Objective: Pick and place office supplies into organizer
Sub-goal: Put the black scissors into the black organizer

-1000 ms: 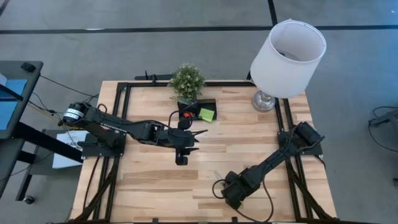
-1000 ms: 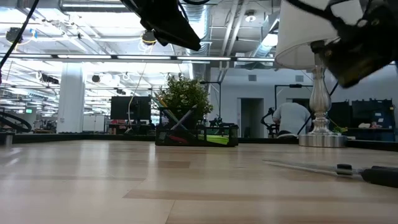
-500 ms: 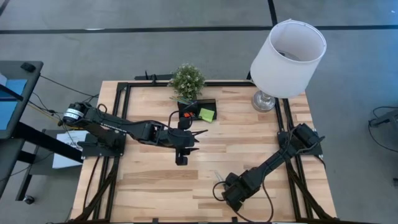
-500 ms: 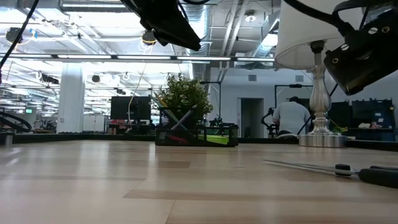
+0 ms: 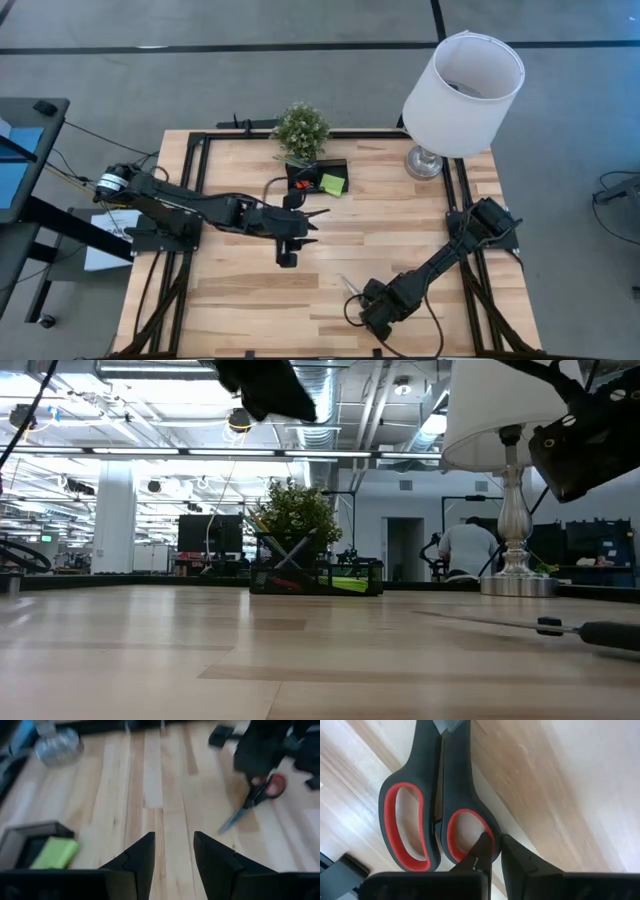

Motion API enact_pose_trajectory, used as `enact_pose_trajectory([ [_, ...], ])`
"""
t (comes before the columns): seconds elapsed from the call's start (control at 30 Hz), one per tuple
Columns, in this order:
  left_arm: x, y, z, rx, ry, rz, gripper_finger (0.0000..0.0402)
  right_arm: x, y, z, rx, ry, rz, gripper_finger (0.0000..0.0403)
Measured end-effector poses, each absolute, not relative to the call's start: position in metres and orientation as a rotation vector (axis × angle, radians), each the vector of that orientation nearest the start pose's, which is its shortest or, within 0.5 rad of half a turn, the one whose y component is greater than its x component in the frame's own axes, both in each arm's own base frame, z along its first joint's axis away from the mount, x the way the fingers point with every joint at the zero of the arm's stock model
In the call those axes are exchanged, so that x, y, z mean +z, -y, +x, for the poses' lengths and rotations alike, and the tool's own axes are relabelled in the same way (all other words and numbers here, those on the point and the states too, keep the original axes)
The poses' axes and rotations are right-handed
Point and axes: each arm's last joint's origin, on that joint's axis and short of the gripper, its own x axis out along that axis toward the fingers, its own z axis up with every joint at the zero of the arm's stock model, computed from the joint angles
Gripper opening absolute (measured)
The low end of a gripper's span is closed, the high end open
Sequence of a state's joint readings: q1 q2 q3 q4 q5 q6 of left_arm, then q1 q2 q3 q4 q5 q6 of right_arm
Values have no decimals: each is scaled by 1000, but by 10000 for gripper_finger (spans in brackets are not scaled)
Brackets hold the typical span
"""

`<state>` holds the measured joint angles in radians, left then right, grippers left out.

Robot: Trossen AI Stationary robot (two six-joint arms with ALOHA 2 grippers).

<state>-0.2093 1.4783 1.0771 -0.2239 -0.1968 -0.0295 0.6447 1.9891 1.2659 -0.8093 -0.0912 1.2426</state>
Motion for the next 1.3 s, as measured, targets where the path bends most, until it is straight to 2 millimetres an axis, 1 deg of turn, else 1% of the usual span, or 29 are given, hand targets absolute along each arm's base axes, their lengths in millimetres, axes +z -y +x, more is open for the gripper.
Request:
enact_pose_trajectory([
  [0.1, 291, 60, 304, -3, -546, 124, 113, 137, -212, 283, -403, -1518, 505, 9],
  [0.17, 307, 56, 291, 26, -495, 139, 99, 142, -204, 285, -456, -1428, 461, 9],
  [0.3, 340, 47, 261, 95, -401, 166, 71, 163, -187, 290, -500, -1321, 466, 8],
  [0.4, 358, 41, 238, 121, -346, 184, 56, 175, -178, 294, -456, -1301, 438, 5],
  [0.57, 384, 33, 203, 150, -234, 183, 42, 197, -138, 308, -442, -1246, 416, 5],
  [0.67, 393, 29, 185, 159, -196, 196, 39, 211, -114, 313, -418, -1224, 429, 5],
  [0.77, 395, 25, 170, 157, -218, 253, 38, 227, -92, 316, -386, -1183, 449, 5],
  [0.87, 391, 23, 160, 151, -280, 312, 38, 243, -69, 319, -347, -1119, 490, 5],
  [1.03, 380, 21, 155, 158, -399, 356, 38, 267, -31, 324, -273, -986, 590, 5],
  [1.17, 370, 23, 162, 122, -483, 416, 46, 273, -5, 333, -234, -896, 683, 5],
  [1.3, 359, 28, 179, 54, -554, 503, 70, 268, 7, 345, -116, -879, 772, 5],
])
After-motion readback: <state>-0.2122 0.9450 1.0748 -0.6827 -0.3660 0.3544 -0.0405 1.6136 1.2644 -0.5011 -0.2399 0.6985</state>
